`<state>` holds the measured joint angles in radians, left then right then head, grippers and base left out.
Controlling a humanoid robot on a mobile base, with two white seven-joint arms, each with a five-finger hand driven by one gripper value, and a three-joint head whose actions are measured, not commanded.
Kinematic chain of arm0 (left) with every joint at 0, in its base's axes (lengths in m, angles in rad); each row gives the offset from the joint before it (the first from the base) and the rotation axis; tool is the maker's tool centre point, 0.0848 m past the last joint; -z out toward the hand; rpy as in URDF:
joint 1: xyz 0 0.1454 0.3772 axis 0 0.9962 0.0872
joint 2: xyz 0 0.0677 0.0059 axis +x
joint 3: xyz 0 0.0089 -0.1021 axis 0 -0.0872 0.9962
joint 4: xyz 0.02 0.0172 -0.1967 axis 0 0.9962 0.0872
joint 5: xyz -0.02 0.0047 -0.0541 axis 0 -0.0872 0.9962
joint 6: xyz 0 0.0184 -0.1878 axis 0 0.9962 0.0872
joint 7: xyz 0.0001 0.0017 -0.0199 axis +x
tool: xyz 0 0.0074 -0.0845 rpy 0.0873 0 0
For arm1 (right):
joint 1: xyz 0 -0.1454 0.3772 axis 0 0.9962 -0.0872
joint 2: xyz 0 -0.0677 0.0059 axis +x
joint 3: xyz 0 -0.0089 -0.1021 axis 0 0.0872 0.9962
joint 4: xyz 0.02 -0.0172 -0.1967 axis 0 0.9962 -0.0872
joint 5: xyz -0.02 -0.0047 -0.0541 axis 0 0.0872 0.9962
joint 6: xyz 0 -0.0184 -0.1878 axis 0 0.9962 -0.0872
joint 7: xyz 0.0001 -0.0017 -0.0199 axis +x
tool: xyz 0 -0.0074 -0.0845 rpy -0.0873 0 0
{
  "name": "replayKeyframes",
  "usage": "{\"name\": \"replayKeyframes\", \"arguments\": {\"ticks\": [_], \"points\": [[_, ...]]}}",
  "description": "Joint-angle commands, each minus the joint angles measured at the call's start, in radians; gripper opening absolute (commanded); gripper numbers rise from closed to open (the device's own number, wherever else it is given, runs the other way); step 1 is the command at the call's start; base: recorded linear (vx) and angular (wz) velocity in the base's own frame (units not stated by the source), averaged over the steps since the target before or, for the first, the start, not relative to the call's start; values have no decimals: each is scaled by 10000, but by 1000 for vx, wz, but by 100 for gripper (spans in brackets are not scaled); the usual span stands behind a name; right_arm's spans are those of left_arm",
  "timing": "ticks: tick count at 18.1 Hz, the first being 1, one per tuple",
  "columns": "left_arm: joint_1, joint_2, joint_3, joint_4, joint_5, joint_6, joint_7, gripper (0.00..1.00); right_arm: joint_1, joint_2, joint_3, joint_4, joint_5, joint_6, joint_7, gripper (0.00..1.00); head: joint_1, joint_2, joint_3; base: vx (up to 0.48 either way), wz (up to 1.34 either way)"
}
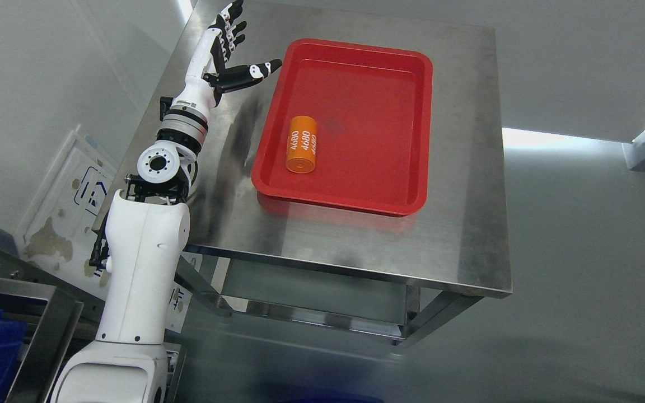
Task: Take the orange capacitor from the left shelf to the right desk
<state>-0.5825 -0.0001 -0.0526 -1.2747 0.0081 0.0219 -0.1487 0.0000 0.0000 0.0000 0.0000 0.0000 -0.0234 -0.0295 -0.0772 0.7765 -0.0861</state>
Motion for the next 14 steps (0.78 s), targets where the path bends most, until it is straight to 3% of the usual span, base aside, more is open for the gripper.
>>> {"name": "replayKeyframes", "arguments": {"ticks": [1, 14], "points": [[686, 175, 418, -628, 41, -219, -17, 99, 200, -174, -123, -175, 31, -12, 4, 100, 0, 0, 0, 0, 0], [1162, 175, 511, -1135, 41, -250, -17, 100, 200, -174, -123, -175, 31, 4, 4, 100, 0, 0, 0, 0, 0]]}}
